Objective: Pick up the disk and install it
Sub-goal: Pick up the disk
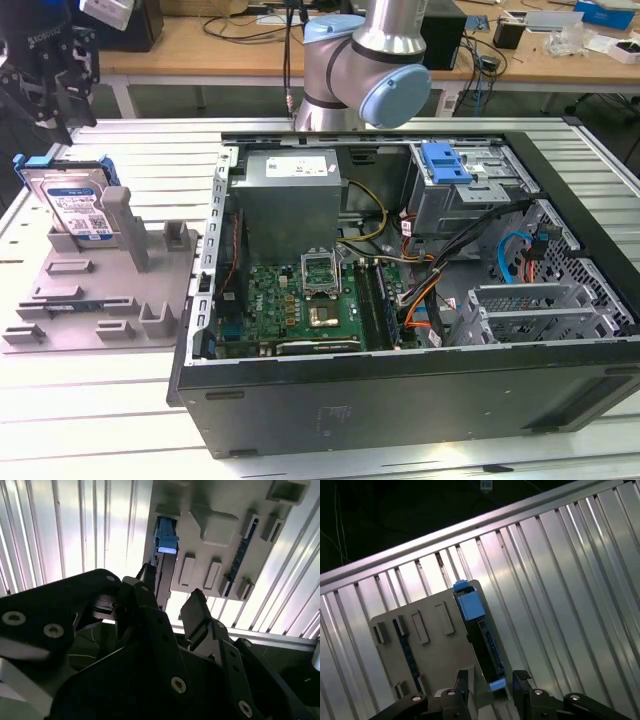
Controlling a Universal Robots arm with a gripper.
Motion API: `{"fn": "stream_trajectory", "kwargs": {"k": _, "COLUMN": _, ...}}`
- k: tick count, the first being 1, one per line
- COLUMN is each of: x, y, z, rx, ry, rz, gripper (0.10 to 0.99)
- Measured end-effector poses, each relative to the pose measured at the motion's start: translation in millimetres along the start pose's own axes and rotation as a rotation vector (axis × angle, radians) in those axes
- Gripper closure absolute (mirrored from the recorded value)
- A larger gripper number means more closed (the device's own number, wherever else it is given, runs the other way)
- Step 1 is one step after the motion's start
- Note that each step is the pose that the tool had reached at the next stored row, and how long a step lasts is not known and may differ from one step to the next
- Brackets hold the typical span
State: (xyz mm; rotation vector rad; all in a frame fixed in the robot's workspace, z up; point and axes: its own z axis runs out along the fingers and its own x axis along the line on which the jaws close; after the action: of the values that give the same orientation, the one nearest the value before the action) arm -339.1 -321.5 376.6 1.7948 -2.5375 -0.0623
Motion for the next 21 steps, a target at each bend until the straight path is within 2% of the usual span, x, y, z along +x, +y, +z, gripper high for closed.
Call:
{"fn": "stream_trajectory", "kwargs": {"k": 2, "x": -0.5, "y": 0.2, "z": 0.1, "rx": 0.0, "ry": 0.0018, "rz": -0.034, "gripper": 0.604}}
{"fn": "stream_trajectory", "kwargs": {"k": 7, "x": -2.2, "y": 0.8, "z": 0.5, "rx": 0.001, "ry": 0.009, "rz": -0.172, "gripper": 0.604}}
{"fn": "stream_trajectory", "kwargs": {"k": 10, "x": -3.0, "y": 1.1, "z": 0.7, "rx": 0.001, "ry": 0.0118, "rz": -0.228, "gripper": 0.604}}
{"fn": "stream_trajectory", "kwargs": {"k": 12, "x": -3.0, "y": 1.3, "z": 0.7, "rx": 0.001, "ry": 0.0132, "rz": -0.247, "gripper": 0.604}}
{"fn": "stream_trajectory", "kwargs": {"k": 17, "x": -3.1, "y": 1.3, "z": 0.7, "rx": 0.001, "ry": 0.0135, "rz": -0.252, "gripper": 0.604}}
{"fn": "stream_trajectory", "kwargs": {"k": 21, "x": -5.4, "y": 13.4, "z": 1.9, "rx": 0.009, "ry": 0.0172, "rz": -0.252, "gripper": 0.604}}
